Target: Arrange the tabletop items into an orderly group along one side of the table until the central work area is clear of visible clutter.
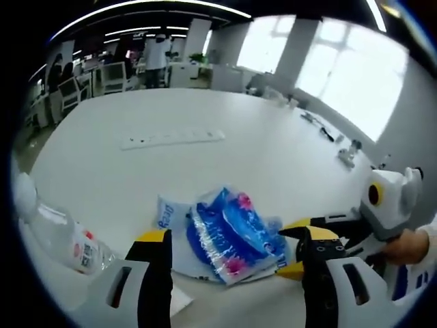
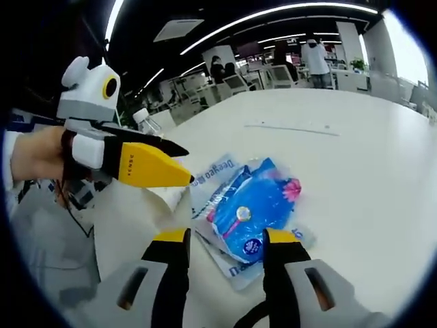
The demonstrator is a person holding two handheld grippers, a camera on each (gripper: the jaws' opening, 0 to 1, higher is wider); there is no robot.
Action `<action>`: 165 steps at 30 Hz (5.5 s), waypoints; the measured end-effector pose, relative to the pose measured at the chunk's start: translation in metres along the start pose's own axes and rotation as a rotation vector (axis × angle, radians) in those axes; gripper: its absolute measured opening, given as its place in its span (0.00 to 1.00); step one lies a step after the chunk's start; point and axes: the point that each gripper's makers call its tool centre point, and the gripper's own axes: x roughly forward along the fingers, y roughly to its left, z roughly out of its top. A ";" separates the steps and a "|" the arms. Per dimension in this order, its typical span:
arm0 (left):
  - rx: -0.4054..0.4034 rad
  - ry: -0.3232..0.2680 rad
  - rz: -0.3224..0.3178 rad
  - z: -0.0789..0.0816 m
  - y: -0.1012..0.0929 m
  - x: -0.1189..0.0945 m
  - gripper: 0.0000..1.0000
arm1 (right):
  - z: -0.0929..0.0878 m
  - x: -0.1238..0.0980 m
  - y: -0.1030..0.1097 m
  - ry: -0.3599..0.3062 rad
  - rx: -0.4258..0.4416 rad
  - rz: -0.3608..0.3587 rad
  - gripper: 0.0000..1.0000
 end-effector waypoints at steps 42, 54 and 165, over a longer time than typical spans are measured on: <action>-0.023 0.013 -0.039 -0.004 -0.001 0.009 0.76 | -0.011 -0.022 -0.009 0.010 0.096 -0.053 0.37; -0.006 0.020 -0.046 -0.001 0.007 0.013 0.76 | -0.014 -0.020 -0.007 -0.011 0.121 -0.041 0.37; 0.445 0.171 -0.360 0.015 -0.008 0.035 0.46 | 0.016 -0.073 0.050 -0.120 -0.499 0.447 0.00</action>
